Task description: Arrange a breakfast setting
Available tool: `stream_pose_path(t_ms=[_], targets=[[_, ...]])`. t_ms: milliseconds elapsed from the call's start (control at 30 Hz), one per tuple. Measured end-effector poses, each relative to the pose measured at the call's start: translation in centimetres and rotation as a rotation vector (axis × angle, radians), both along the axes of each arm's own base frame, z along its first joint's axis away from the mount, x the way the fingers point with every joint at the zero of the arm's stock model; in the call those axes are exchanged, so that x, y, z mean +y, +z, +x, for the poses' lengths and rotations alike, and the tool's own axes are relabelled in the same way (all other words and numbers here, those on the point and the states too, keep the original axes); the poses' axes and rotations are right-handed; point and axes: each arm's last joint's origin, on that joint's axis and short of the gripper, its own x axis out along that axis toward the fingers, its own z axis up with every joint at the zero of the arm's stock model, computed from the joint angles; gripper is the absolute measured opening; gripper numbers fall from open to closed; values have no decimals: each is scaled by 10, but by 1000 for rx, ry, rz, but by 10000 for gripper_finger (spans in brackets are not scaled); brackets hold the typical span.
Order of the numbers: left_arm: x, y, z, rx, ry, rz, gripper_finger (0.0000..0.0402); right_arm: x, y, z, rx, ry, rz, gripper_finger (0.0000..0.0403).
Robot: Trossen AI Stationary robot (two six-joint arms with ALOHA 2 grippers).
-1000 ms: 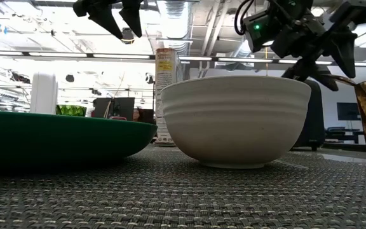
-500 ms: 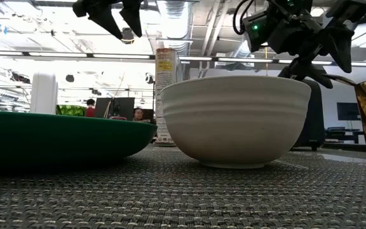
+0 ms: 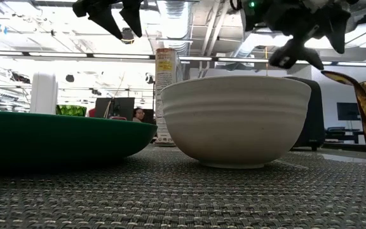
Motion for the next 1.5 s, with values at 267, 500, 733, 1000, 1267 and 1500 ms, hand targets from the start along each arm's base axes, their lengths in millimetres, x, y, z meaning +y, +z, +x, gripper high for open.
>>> stream_pose_path(t_ms=[267,500,733,1000,1267,1500], targets=[[0,0,0,0,0,0,281,1,-2,7,-60,67,-74,198],[0,0,0,0,0,0,281,7,-2,8,-113,195,-65,198],[0,0,0,-5,4,-3,281,17,-10,15,-164,281,-66,198],[0,0,0,-5,4,-3,281,19,-22,21,-95,312,-71,198],[0,0,0,-3,3,-2,281,19,-22,16,-27,331,-100,198],[0,0,0,-3,3,1,281,19,-19,11,38,267,-107,198]])
